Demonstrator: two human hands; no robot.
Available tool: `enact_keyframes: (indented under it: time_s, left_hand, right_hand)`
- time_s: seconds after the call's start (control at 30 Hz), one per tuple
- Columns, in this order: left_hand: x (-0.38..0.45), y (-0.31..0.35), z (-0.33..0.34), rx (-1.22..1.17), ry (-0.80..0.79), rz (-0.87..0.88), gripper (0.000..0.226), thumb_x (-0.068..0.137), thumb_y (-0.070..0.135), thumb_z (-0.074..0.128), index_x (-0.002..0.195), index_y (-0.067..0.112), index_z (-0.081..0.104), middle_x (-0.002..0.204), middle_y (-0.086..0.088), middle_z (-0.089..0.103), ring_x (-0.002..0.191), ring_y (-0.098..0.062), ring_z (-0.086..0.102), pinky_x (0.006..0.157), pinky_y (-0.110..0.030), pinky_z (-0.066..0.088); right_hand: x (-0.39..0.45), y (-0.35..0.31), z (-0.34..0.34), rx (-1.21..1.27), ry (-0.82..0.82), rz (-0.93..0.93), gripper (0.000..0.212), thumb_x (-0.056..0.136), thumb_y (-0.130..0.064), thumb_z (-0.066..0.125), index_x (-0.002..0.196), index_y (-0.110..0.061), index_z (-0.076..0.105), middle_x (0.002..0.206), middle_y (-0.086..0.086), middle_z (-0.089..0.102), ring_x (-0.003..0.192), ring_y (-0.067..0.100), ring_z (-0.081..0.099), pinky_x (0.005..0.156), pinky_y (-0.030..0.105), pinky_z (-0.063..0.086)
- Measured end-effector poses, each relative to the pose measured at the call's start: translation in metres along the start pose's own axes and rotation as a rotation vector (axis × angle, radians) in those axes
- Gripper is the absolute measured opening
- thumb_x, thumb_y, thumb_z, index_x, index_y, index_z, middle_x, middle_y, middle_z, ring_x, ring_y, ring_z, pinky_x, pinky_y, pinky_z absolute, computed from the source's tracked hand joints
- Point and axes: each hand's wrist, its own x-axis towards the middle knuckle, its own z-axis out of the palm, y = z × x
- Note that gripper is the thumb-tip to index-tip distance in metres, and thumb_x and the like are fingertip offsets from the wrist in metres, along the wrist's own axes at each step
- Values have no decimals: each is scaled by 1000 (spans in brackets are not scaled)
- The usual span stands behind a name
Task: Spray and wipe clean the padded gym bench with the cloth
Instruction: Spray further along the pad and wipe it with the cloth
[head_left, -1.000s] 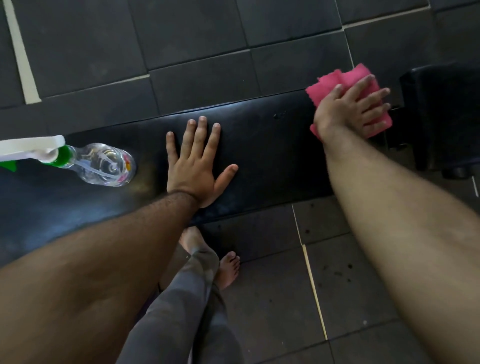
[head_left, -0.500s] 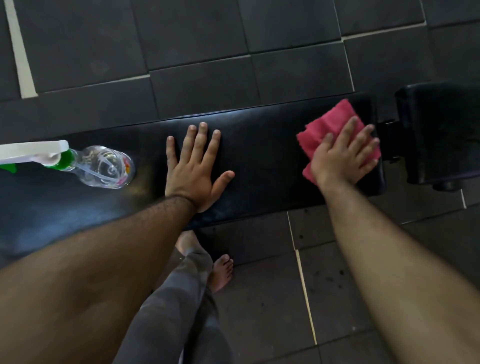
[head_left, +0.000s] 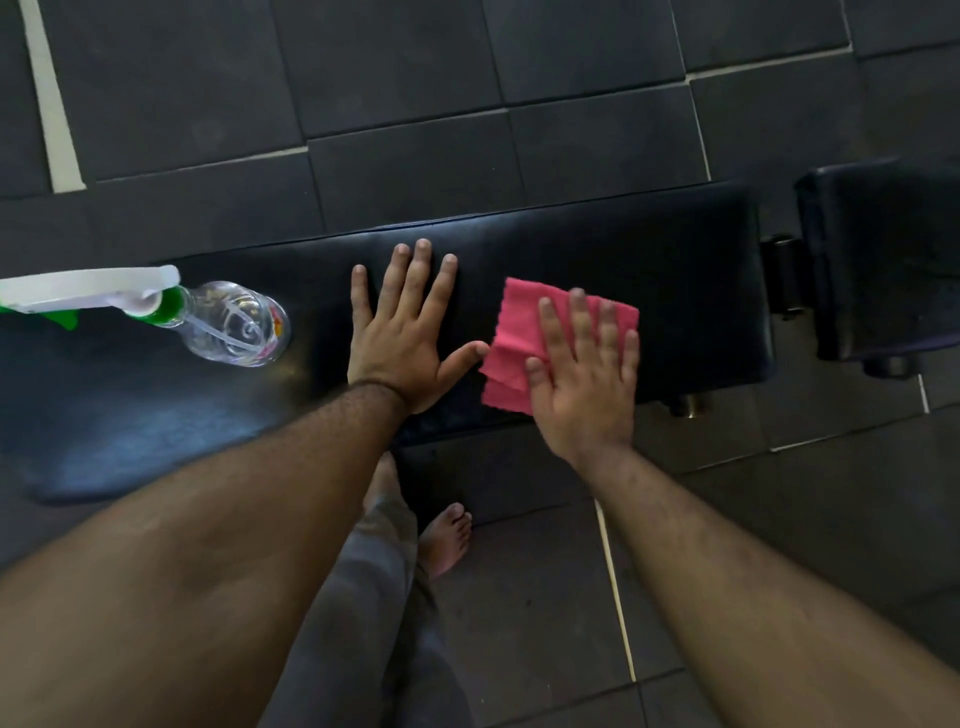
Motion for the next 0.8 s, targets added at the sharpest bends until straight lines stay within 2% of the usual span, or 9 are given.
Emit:
enact_keyframes:
  time_s: [0.13, 0.27, 0.37, 0.47, 0.53, 0.6, 0.67, 0.7, 0.8]
  left_hand:
    - [-1, -1, 2, -1, 10, -1, 105, 95, 92, 10, 177, 26, 11, 185, -8, 4, 171, -30, 1, 132, -69, -5]
    - [-2, -2, 3, -25, 36, 6, 103, 96, 91, 13, 176, 26, 9, 185, -7, 6, 171, -30, 4, 132, -69, -2]
    - [-7, -4, -1, -164, 125, 23, 101, 100, 83, 33, 175, 21, 6, 184, -14, 9, 170, -32, 12, 133, -68, 2]
    - [-14, -4, -16, -397, 231, 17, 98, 103, 72, 44, 171, 6, 19, 178, -25, 22, 166, -37, 26, 133, -66, 9]
    - [-19, -3, -33, -474, 265, -6, 85, 104, 53, 62, 166, 1, 35, 172, -24, 38, 160, -35, 37, 132, -63, 17]
    - [-33, -7, -51, -508, 305, -6, 63, 102, 38, 69, 152, 2, 56, 153, -18, 62, 142, -32, 56, 126, -57, 34]
    - [-58, -17, -68, -539, 389, -101, 34, 102, 37, 69, 120, 8, 72, 115, -9, 76, 106, -27, 68, 100, -45, 53]
    - [-73, -23, -76, -565, 414, -206, 26, 102, 38, 69, 104, 12, 72, 96, -4, 73, 89, -21, 65, 84, -40, 54]
    - [-117, -43, -95, -635, 470, -664, 42, 99, 46, 76, 78, 17, 55, 68, 6, 52, 65, -11, 47, 62, -36, 40]
  right_hand:
    - [41, 20, -14, 52, -19, 376, 70, 107, -62, 22, 171, -39, 4, 182, 2, -1, 167, 35, -2, 131, 64, 2]
    - [110, -18, -22, 127, -2, 664, 71, 104, -61, 16, 170, -40, 2, 181, 3, -10, 165, 40, -9, 129, 66, -5]
    - [117, -58, -21, 36, -54, 416, 69, 106, -60, 18, 170, -40, 4, 181, 4, -7, 165, 42, -7, 128, 66, -6]
    - [85, -81, -19, -52, -122, 89, 69, 108, -59, 19, 171, -38, -3, 181, 1, -9, 166, 39, -8, 130, 64, -6]
    - [60, -86, -21, -7, -141, 55, 70, 109, -58, 24, 171, -36, -1, 181, 0, -7, 166, 36, -8, 131, 62, -6]
    - [36, -93, -28, 89, -87, 106, 68, 110, -54, 34, 172, -31, 15, 181, 2, 9, 167, 32, 3, 133, 59, -4]
    - [11, -107, -34, 144, -20, 139, 62, 109, -46, 45, 167, -25, 35, 177, 6, 28, 165, 31, 19, 134, 57, 2]
    - [0, -114, -36, 154, -13, 142, 59, 108, -42, 49, 163, -24, 43, 174, 7, 34, 162, 32, 26, 134, 56, 7]
    - [-17, -133, -37, 157, -99, 140, 53, 105, -35, 55, 157, -24, 52, 170, 9, 39, 155, 37, 34, 131, 58, 18]
